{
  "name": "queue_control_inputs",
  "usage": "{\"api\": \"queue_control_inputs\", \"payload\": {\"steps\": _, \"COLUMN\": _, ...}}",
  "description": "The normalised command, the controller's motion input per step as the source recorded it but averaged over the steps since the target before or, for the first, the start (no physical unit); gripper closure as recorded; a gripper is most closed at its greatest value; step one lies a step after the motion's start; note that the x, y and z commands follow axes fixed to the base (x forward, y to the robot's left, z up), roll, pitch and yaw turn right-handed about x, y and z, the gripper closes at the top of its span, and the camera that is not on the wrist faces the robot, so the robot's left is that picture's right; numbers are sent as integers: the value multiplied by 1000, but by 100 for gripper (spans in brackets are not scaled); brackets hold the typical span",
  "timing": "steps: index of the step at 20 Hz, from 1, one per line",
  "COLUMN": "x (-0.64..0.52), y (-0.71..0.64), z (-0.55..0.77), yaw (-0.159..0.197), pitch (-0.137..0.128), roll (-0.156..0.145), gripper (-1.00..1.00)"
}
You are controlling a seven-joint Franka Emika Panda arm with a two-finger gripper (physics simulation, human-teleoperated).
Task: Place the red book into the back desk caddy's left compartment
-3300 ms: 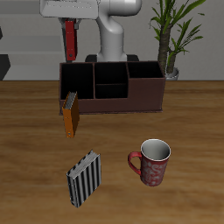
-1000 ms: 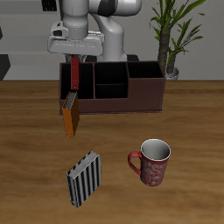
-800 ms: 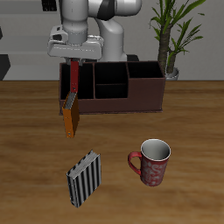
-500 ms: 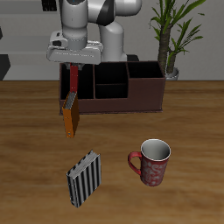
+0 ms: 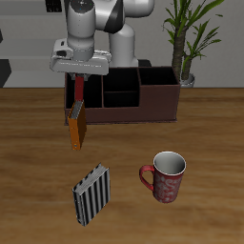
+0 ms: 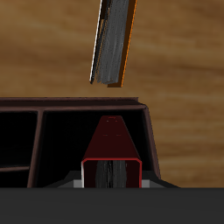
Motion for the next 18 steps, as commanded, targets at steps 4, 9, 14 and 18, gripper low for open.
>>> {"api": "queue_control_inputs", "payload": {"steps": 4, "x": 73, "y": -17, "z": -247, "yaw": 17, "pitch": 60, "roll": 2, "gripper": 100}}
{"api": "queue_control_inputs", "payload": {"steps": 9, "x": 61, "y": -19, "z": -130, "yaw": 0, "pitch": 27, "roll": 7, "gripper": -100}}
{"api": "queue_control_inputs", "payload": {"steps": 14, "x": 43, "y": -14, "z": 55, "yaw": -16, "pitch": -3, "roll": -3, "gripper": -100}}
{"api": "queue_control_inputs", "payload": {"steps": 18, "x": 5, "y": 41, "z": 156, "yaw": -6, "pitch": -25, "roll": 15, "gripper": -100}}
